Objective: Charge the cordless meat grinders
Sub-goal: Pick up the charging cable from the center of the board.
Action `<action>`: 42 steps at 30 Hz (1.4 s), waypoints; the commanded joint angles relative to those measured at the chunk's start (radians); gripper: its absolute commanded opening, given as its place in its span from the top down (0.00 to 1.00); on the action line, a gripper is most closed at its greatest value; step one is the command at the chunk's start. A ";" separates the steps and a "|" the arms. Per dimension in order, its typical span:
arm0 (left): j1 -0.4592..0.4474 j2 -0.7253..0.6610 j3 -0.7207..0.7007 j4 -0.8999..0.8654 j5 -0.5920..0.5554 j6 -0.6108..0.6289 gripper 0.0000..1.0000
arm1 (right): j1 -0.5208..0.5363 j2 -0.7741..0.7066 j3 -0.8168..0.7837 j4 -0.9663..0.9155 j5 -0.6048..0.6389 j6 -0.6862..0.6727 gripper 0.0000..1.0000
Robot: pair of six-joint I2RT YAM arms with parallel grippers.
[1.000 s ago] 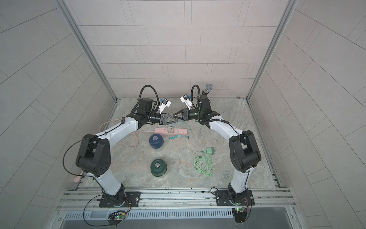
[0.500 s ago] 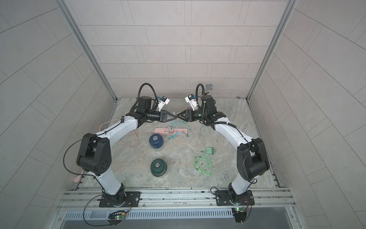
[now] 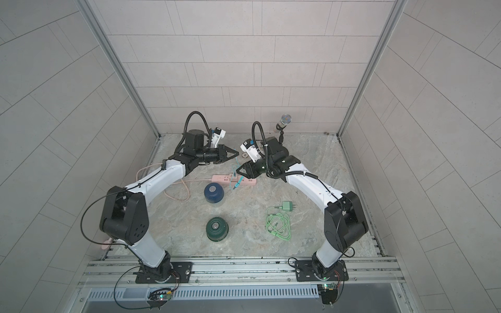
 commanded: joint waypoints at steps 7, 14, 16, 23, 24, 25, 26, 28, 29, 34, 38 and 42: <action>-0.016 -0.058 -0.059 0.047 -0.033 -0.068 0.95 | 0.013 0.053 0.073 0.020 0.050 -0.072 0.56; -0.029 -0.053 -0.055 0.052 -0.027 -0.074 0.95 | 0.027 0.121 0.140 0.015 0.033 -0.069 0.75; -0.029 -0.058 -0.056 0.053 -0.025 -0.074 0.95 | 0.027 0.129 0.144 0.014 0.035 -0.066 0.83; 0.001 -0.091 -0.057 -0.108 -0.018 0.006 0.78 | 0.027 0.127 0.166 -0.066 -0.016 -0.105 0.96; 0.012 -0.096 -0.062 -0.111 -0.017 0.006 0.74 | 0.028 0.127 0.170 -0.088 -0.025 -0.118 0.97; 0.024 -0.102 -0.069 -0.102 -0.010 -0.001 0.71 | 0.027 0.128 0.173 -0.117 -0.037 -0.135 0.97; 0.035 -0.109 -0.074 -0.088 0.002 -0.008 0.69 | 0.028 0.130 0.179 -0.151 -0.052 -0.153 0.97; 0.055 -0.119 -0.088 -0.059 0.026 -0.020 0.65 | 0.027 0.133 0.186 -0.208 -0.079 -0.186 0.97; 0.065 -0.122 -0.096 -0.044 0.041 -0.025 0.63 | 0.027 0.135 0.188 -0.233 -0.091 -0.198 0.98; 0.116 -0.103 -0.104 0.031 0.168 -0.029 0.60 | 0.028 0.139 0.219 -0.338 -0.123 -0.246 0.97; 0.119 -0.079 -0.102 0.041 0.288 0.063 0.60 | 0.029 0.139 0.222 -0.351 -0.159 -0.249 0.97; 0.118 -0.046 -0.118 0.128 0.353 0.045 0.60 | 0.036 0.149 0.237 -0.381 -0.174 -0.256 0.97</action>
